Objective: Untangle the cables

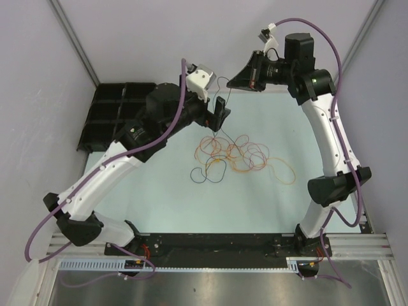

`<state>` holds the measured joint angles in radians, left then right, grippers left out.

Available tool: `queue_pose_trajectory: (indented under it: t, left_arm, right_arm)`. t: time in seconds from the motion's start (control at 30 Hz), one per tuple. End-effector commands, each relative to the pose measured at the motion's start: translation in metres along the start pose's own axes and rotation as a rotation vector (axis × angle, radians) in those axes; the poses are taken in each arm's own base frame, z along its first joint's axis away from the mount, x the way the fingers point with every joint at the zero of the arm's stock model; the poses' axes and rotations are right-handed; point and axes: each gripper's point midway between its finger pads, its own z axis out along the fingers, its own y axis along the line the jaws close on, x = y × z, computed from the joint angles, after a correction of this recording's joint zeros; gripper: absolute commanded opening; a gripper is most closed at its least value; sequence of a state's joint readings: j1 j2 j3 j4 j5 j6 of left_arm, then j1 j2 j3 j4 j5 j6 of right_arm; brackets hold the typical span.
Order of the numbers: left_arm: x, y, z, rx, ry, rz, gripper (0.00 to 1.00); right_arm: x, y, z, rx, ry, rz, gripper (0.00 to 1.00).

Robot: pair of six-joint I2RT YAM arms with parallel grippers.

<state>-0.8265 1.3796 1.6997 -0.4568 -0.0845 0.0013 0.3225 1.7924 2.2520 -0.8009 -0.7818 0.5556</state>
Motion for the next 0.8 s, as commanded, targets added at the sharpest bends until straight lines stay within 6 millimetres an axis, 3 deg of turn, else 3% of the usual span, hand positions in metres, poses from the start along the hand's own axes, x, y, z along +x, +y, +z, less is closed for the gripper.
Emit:
queue_pose_trajectory:
  t: [0.0,0.13,0.33,0.43,0.47,0.5,0.53,0.6,0.63,0.67,0.77]
  left_arm:
    - [-0.008,-0.015,0.017,0.063,-0.05,0.003,0.96]
    - [-0.01,-0.018,0.027,0.067,-0.062,-0.027,0.9]
    - [-0.02,-0.013,0.035,0.032,-0.087,-0.068,0.69]
    - [-0.023,-0.013,0.036,0.027,-0.096,-0.08,0.42]
    - [-0.024,-0.012,0.038,0.017,-0.102,-0.095,0.2]
    - [-0.025,-0.011,0.038,0.008,-0.105,-0.102,0.07]
    - [-0.031,-0.009,0.037,-0.006,-0.117,-0.11,0.0]
    - [-0.032,-0.002,0.035,-0.048,-0.122,-0.125,0.0]
    - [-0.034,0.002,0.034,-0.068,-0.125,-0.126,0.0]
    - [-0.031,0.007,0.033,-0.097,-0.114,-0.129,0.0]
    - [-0.031,0.032,0.027,-0.229,-0.107,-0.12,0.0]
  right_arm:
    - [0.003,0.025,-0.02,-0.016,-0.038,-0.065,0.0]
    - [0.007,0.032,-0.021,-0.038,-0.051,-0.063,0.0]
    - [0.018,0.036,-0.022,-0.041,-0.04,-0.051,0.0]
    - [0.022,0.038,-0.022,-0.044,-0.036,-0.048,0.0]
    - [0.024,0.038,-0.022,-0.046,-0.031,-0.045,0.0]
    - [0.025,0.038,-0.022,-0.045,-0.03,-0.043,0.0]
    - [0.025,0.037,-0.022,-0.043,-0.03,-0.042,0.0]
    - [0.024,0.037,-0.022,-0.038,-0.036,-0.046,0.02]
    - [0.024,0.037,-0.024,-0.031,-0.039,-0.042,0.12]
    - [0.023,0.037,-0.025,-0.025,-0.044,-0.045,0.38]
    - [0.02,0.034,-0.03,0.001,-0.063,-0.049,0.76]
